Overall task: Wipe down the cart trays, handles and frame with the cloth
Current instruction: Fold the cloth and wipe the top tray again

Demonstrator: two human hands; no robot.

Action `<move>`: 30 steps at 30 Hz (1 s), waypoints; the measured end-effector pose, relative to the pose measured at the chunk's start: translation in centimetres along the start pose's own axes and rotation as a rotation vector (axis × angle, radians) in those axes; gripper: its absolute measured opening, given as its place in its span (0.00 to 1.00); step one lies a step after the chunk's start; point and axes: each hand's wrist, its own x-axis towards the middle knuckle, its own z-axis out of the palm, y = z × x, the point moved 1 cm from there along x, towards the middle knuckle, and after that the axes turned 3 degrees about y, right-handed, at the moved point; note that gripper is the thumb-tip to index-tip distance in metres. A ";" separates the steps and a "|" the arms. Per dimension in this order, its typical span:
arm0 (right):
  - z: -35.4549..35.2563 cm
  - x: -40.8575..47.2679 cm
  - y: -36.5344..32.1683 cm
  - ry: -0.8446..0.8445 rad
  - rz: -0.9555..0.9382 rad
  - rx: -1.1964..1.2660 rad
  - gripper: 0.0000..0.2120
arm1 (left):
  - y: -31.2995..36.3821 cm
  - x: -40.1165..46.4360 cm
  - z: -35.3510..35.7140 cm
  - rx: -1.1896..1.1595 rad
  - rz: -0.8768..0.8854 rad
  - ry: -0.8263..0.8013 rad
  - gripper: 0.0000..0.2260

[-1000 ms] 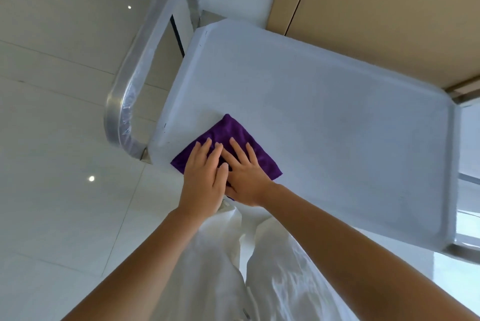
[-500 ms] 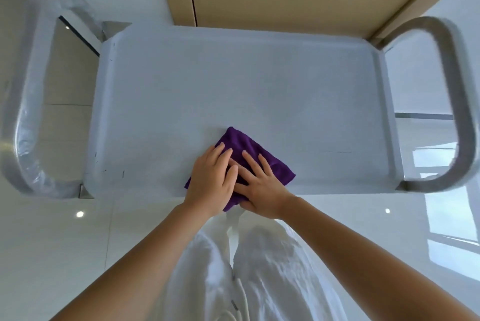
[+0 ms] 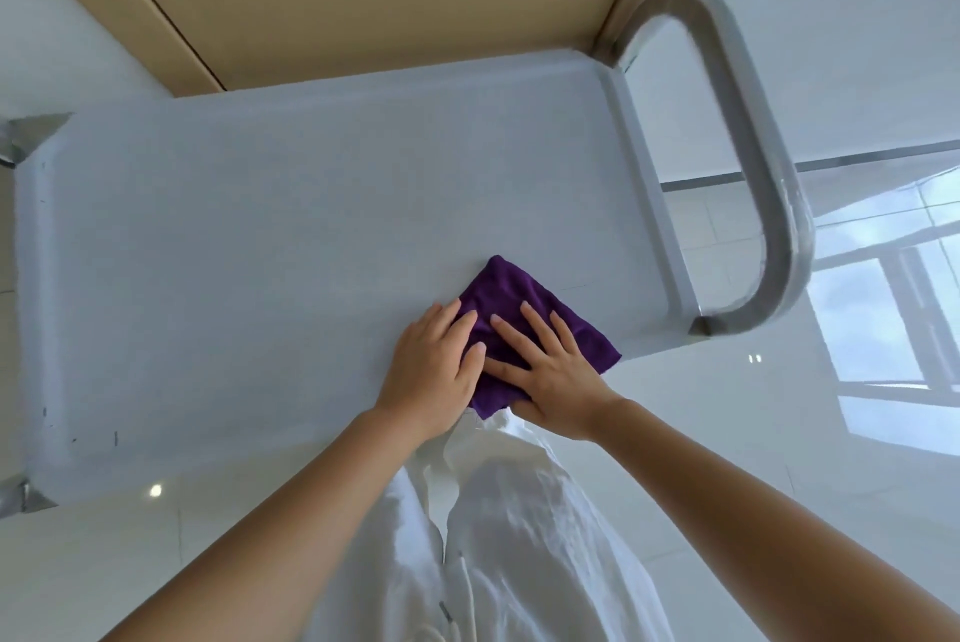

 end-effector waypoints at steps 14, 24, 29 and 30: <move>0.1 -5.7 7.3 0.027 0.334 0.233 0.28 | 7.5 4.1 3.9 0.105 0.062 -0.159 0.28; -1.4 -4.4 10.2 -0.057 0.633 0.310 0.36 | 11.1 7.0 4.5 0.149 0.006 -0.154 0.26; -2.7 -1.5 13.2 -0.043 0.702 0.357 0.32 | 12.5 9.2 4.5 0.073 -0.032 -0.153 0.27; -3.0 -0.8 13.7 -0.059 0.708 0.369 0.32 | 12.6 9.8 4.6 0.034 -0.063 -0.158 0.27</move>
